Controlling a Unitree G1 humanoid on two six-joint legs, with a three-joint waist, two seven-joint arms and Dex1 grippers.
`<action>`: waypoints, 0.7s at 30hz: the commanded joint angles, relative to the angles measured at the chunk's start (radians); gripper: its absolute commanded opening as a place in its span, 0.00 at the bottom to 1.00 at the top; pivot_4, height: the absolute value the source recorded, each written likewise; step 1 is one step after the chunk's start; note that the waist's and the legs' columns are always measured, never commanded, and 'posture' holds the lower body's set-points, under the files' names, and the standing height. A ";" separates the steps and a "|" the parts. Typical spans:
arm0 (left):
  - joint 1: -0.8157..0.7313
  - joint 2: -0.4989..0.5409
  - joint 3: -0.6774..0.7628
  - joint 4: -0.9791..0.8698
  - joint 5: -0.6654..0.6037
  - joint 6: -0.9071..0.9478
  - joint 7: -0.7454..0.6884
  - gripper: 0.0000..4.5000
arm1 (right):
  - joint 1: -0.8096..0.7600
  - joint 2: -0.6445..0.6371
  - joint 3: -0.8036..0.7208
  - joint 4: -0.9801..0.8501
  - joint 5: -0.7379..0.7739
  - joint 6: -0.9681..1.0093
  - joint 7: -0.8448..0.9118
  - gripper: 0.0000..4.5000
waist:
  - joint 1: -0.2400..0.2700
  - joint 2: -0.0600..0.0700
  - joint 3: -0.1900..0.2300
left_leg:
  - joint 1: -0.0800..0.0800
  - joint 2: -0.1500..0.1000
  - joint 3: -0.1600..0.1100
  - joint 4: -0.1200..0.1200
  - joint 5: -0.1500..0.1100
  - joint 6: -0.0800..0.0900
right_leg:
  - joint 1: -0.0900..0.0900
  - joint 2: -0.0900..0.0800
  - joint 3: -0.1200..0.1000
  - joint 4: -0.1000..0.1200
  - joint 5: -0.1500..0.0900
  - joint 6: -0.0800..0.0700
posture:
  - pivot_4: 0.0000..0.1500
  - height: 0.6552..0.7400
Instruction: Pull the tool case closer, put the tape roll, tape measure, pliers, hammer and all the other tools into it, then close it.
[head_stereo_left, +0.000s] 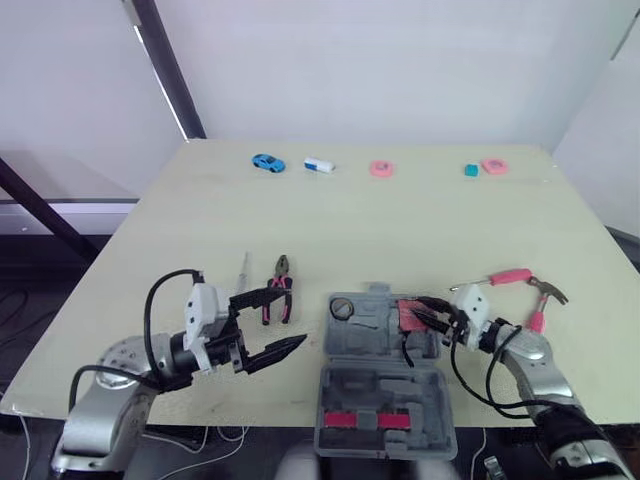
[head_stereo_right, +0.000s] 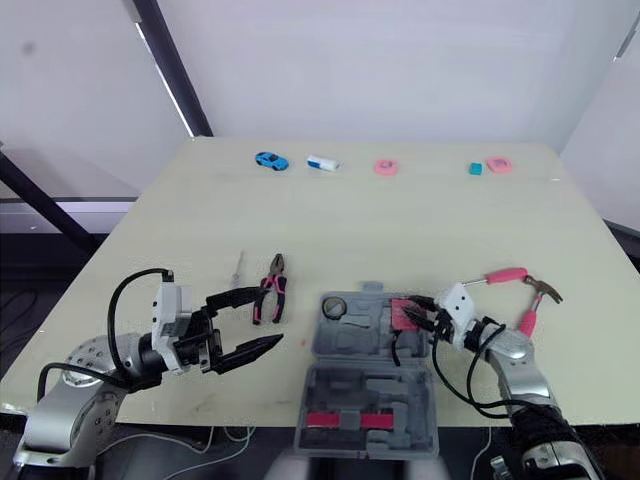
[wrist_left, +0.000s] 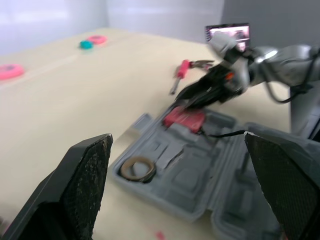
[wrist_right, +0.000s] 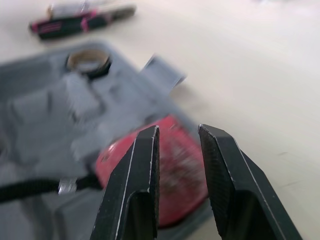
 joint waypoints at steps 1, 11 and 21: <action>0.022 -0.021 0.060 0.004 -0.019 -0.020 0.041 1.00 | 0.071 -0.029 -0.075 -0.174 0.071 0.035 -0.037 0.29 | 0.001 0.000 0.000 | 0.000 0.000 0.000 0.000 0.000 0.000 | 0.000 0.001 -0.001 0.000 0.000 0.000 | 1.00 1.00; 0.093 -0.079 0.206 0.179 0.026 -0.105 0.142 1.00 | 0.383 -0.127 -0.326 -0.287 0.202 0.037 -0.038 0.29 | 0.007 -0.001 0.002 | 0.002 -0.001 0.003 0.003 0.000 0.000 | 0.002 0.006 -0.001 -0.001 -0.001 -0.001 | 1.00 1.00; 0.200 -0.124 0.368 0.414 0.035 -0.199 0.219 1.00 | 0.617 -0.100 -0.608 -0.175 0.368 0.036 -0.029 0.97 | 0.001 -0.004 0.003 | 0.003 0.000 0.006 0.003 0.000 0.000 | 0.001 0.007 0.002 -0.001 -0.001 0.000 | 1.00 1.00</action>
